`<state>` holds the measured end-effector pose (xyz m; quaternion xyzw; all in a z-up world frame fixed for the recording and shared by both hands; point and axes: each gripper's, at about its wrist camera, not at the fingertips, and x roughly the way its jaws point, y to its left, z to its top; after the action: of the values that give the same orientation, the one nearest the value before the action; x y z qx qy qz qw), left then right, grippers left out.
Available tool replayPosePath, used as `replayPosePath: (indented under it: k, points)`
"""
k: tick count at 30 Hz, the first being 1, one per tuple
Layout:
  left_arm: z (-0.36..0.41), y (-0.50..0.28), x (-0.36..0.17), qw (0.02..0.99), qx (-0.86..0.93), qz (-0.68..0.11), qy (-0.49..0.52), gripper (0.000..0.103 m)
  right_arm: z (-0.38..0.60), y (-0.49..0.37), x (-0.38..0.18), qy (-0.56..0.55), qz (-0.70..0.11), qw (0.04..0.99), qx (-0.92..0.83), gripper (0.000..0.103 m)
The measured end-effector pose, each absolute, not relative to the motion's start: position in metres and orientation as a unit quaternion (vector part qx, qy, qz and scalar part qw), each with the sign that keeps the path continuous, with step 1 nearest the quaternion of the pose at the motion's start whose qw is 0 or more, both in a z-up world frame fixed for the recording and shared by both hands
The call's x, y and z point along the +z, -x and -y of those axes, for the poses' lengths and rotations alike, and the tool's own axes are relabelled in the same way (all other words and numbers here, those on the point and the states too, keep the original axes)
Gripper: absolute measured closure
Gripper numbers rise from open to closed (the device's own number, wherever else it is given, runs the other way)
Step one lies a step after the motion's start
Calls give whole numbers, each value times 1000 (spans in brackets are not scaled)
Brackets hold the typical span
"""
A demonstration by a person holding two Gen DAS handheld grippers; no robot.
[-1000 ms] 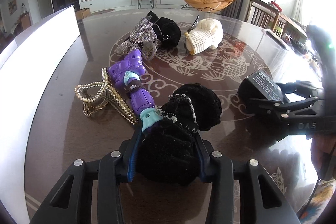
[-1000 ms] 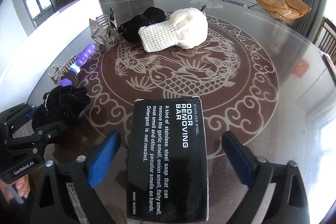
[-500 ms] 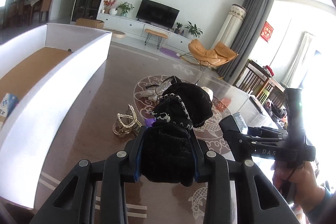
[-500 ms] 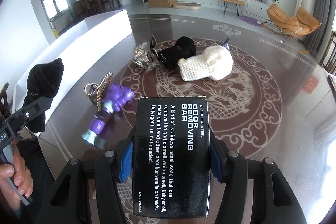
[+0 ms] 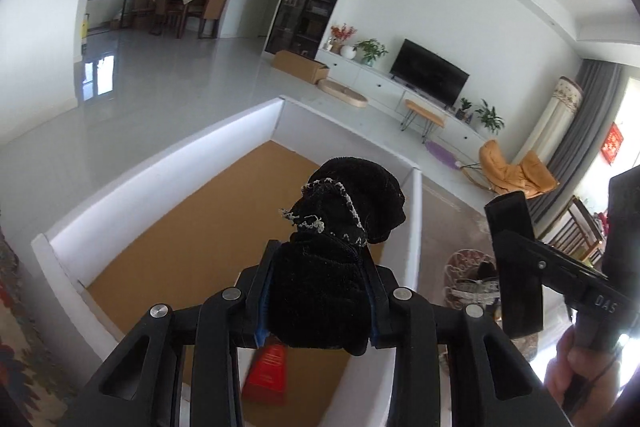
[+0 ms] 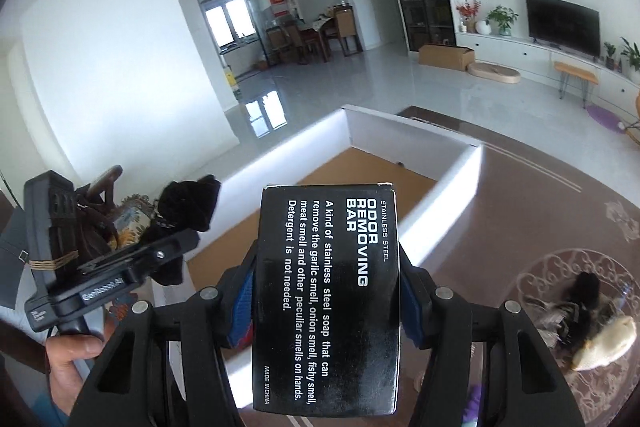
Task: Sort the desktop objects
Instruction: 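Carry the black box and black pouch into the white tray with both grippers, then open both grippers to release the items in the tray and withdraw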
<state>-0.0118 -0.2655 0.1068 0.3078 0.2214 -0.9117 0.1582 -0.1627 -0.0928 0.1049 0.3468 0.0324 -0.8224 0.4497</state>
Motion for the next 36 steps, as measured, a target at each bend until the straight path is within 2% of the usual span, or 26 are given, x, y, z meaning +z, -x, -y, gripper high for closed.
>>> replayPosePath:
  k: [7,9,10,11,14,20,22,23,24,25,30,33,36]
  points:
    - [335,43,36,213,-840,-226,-445,66,220,157,40,-412,-116,457,-780,43]
    - [341,48,23,231,-823,-223,-469,58,235,159,18,-438,-142,442,-770,42]
    - [339,50,22,232,-826,-214,-466,58,239,160,10,-450,-153,435,-765,39]
    - [335,51,24,230,-833,-206,-460,55,240,164,4,-458,-155,433,-761,29]
    - [315,52,34,240,-845,-197,-436,40,219,165,13,-438,-130,445,-770,25]
    - [235,42,65,166,-896,-164,-378,36,104,156,59,-338,-77,419,-840,0]
    - [194,41,76,120,-911,-148,-366,20,53,154,62,-312,-74,384,-866,0]
    - [172,40,79,96,-917,-139,-360,9,26,155,56,-309,-75,362,-876,0]
    - [150,38,81,73,-924,-128,-354,3,-1,156,49,-313,-77,337,-885,0]
    - [129,38,80,51,-928,-115,-351,1,-28,158,38,-324,-77,307,-891,0]
    - [48,57,34,-4,-909,-64,-412,0,-157,155,-31,-432,-63,172,-883,0]
    - [21,72,2,4,-890,-51,-453,0,-210,135,-53,-450,-56,140,-880,0]
    - [16,78,-14,35,-881,-49,-470,0,-221,113,-61,-447,-66,135,-882,0]
